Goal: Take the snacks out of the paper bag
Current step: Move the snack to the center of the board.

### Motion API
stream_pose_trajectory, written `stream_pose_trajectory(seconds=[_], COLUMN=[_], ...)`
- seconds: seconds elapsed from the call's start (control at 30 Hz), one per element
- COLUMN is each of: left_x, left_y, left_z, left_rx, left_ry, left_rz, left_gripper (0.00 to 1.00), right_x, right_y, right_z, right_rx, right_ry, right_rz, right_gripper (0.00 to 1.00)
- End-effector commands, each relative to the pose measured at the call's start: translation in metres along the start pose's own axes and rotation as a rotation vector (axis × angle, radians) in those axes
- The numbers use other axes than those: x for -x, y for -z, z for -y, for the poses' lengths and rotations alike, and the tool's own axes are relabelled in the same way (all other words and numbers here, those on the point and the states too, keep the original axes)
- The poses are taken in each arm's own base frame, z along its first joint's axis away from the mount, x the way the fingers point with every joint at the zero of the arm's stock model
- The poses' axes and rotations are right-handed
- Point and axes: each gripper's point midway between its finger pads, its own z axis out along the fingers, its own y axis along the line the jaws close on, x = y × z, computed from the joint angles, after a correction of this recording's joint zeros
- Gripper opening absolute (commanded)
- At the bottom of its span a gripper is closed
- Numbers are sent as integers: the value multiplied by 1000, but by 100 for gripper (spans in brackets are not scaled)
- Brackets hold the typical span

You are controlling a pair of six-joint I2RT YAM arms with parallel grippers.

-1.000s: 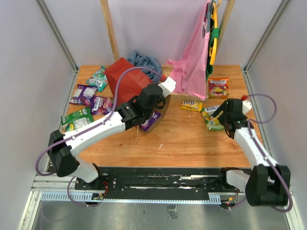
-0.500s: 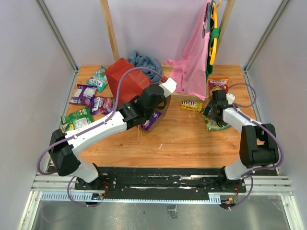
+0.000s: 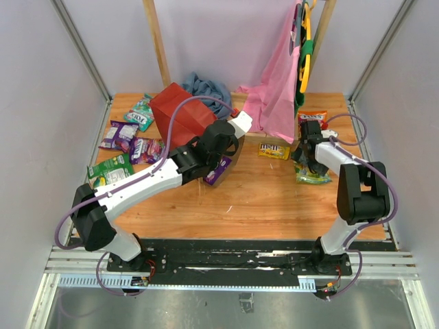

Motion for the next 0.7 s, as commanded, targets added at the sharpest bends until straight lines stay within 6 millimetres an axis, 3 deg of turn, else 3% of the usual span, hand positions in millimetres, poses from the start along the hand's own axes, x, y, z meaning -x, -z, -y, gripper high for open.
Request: stream_pose_trajectory(seconds=[0.0,0.2,0.67], left_x=[0,0,-3], left_y=[-3,-3,-6], left_z=[-14,-15,-16], left_rx=[43,45,51], left_ry=[12,13,7], left_rz=[-10,-8,-19], left_gripper=[4,4,4], right_x=[-1,4,35], right_y=[-9,-18,-49], right_z=[33,29,-19], right_rx=[-154,-140,61], right_ry=[-22,-53,-79], right_rz=[-17,-29,-68], right_gripper=[91,90,89])
